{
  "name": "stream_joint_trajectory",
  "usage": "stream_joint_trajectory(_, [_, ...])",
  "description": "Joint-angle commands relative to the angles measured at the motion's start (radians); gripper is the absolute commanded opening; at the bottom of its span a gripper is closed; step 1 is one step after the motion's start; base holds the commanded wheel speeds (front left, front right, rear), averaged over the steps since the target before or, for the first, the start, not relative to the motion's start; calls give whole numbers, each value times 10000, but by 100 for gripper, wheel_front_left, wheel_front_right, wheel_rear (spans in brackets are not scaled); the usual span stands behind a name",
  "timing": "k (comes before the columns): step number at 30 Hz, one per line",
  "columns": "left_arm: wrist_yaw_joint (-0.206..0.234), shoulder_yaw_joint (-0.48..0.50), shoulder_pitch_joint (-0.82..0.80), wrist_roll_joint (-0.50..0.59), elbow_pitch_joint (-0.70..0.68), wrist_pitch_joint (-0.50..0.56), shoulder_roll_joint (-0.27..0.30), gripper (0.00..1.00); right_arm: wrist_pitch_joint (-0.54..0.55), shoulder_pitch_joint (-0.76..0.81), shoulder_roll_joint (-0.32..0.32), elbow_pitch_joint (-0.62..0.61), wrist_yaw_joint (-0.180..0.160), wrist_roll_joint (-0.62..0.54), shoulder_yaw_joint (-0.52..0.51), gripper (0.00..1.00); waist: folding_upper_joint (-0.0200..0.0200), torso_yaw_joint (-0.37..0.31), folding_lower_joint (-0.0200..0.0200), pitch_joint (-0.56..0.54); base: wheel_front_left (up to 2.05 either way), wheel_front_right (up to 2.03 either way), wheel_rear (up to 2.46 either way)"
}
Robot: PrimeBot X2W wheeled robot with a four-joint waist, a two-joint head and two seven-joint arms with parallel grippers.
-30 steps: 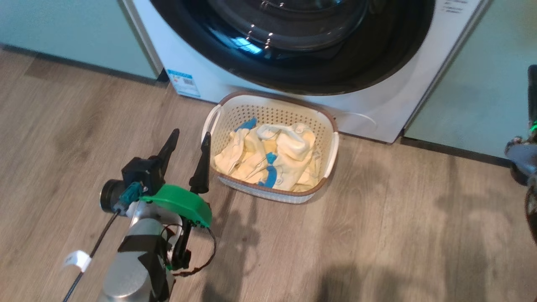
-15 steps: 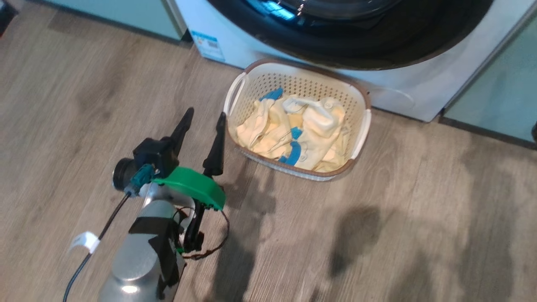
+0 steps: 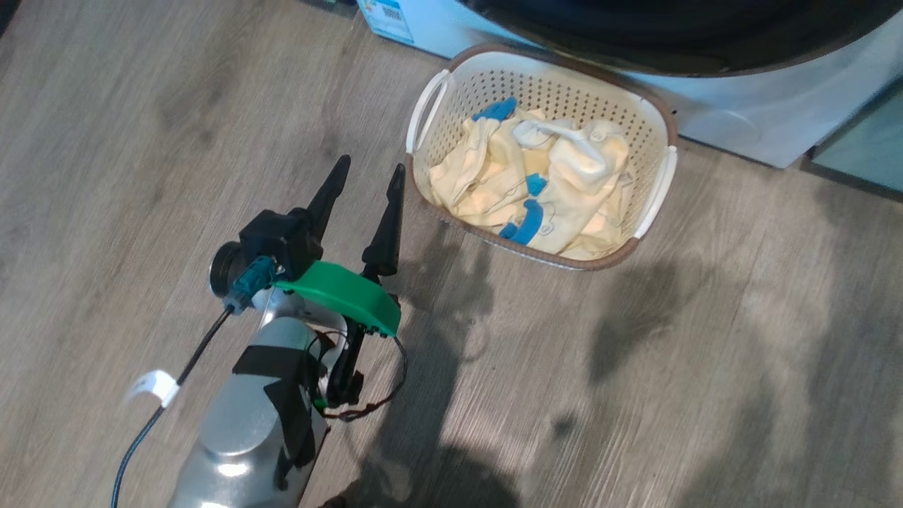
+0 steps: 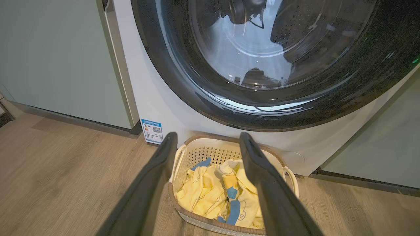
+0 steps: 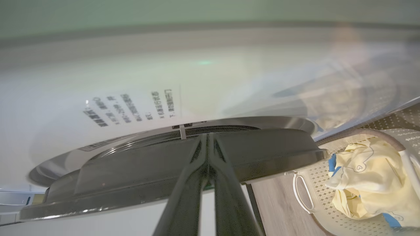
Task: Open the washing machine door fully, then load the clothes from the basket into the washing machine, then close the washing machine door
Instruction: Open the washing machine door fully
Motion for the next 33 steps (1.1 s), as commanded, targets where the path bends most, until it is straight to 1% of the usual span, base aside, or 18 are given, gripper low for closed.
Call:
stream_joint_trajectory(1, [81,247,-291,-120,-372,-61,225,100,113,-453,-111,-155,-7,-97,126,0,0,124,-1,186,0,0,0])
stream_joint_trajectory(7, [190,60,-458,-285,-455,-61,225,100,75,-923,-109,123,-7,-324,198,0,0,305,-1,522,0,0,0])
stream_joint_trajectory(21, [392,-56,-636,-463,-644,-61,225,100,-75,-1460,-8,228,-7,-561,211,0,0,449,-1,893,0,0,0])
stream_joint_trajectory(27, [443,-149,-680,-530,-686,-61,225,100,241,-1637,87,191,-7,-738,456,0,0,443,-1,1054,0,0,0])
stream_joint_trajectory(33, [450,-113,-706,-541,-606,-61,225,100,585,-1388,93,57,-7,-821,624,0,0,405,-1,913,0,0,0])
